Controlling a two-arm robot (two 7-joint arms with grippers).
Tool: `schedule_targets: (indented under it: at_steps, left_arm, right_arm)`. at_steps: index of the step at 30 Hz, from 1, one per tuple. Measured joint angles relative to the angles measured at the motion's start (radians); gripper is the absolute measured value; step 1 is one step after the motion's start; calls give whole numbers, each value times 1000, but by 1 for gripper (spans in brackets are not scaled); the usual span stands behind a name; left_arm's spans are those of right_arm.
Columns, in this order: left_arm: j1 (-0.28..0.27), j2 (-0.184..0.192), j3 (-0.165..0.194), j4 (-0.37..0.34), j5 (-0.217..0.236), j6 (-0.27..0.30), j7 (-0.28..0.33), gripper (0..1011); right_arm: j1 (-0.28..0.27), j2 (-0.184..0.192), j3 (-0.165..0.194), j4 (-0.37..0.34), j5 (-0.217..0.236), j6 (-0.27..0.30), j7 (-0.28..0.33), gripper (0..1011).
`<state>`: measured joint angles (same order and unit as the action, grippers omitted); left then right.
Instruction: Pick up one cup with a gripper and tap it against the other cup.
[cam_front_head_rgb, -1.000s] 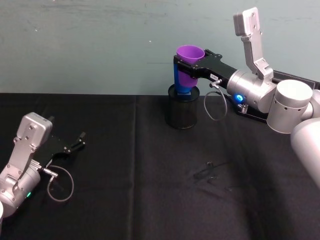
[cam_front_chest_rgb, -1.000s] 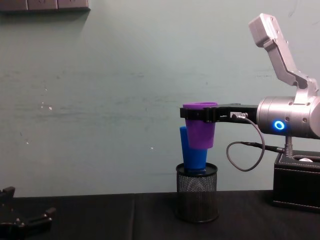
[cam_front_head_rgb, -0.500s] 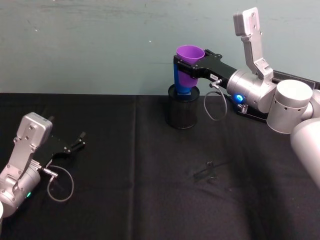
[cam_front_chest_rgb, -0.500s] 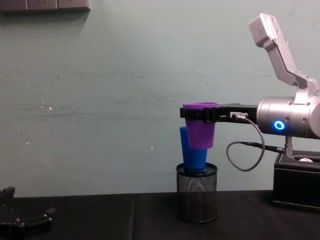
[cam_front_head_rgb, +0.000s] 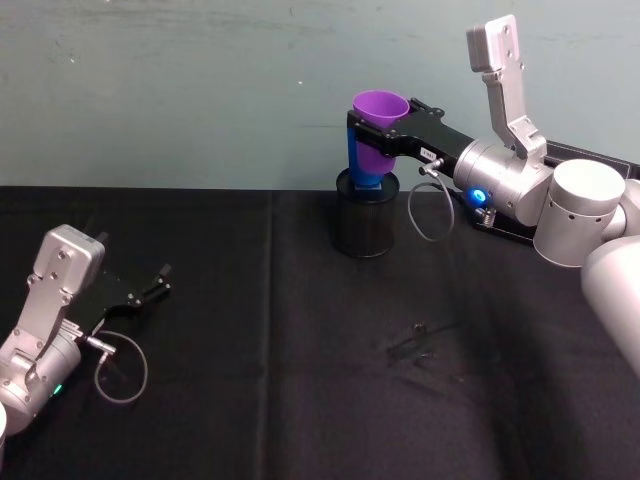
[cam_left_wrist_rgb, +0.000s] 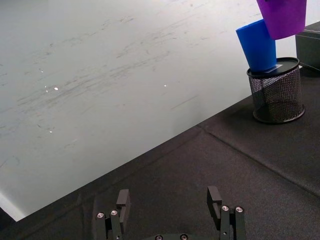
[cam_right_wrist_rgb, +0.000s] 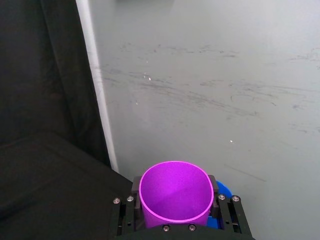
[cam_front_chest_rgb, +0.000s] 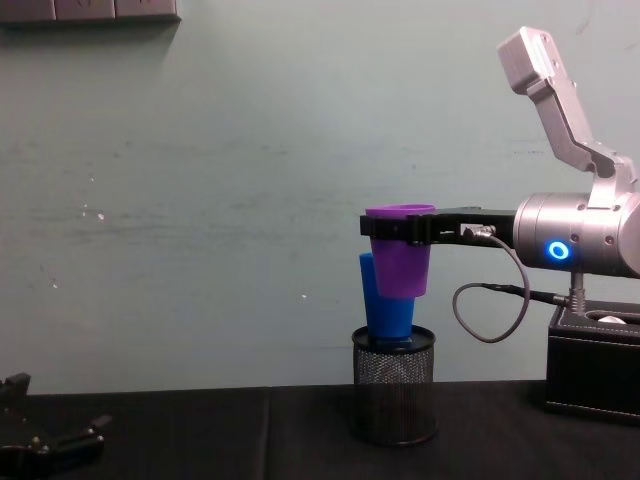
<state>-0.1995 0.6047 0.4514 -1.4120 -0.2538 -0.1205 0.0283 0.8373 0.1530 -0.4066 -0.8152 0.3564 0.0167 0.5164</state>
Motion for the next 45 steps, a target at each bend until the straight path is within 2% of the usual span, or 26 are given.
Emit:
schedule_targets:
  at_steps: [45]
  left_arm:
    - [0, 0, 0, 0, 0, 0, 0, 1011]
  right_arm:
    - [0, 0, 0, 0, 0, 0, 0, 748]
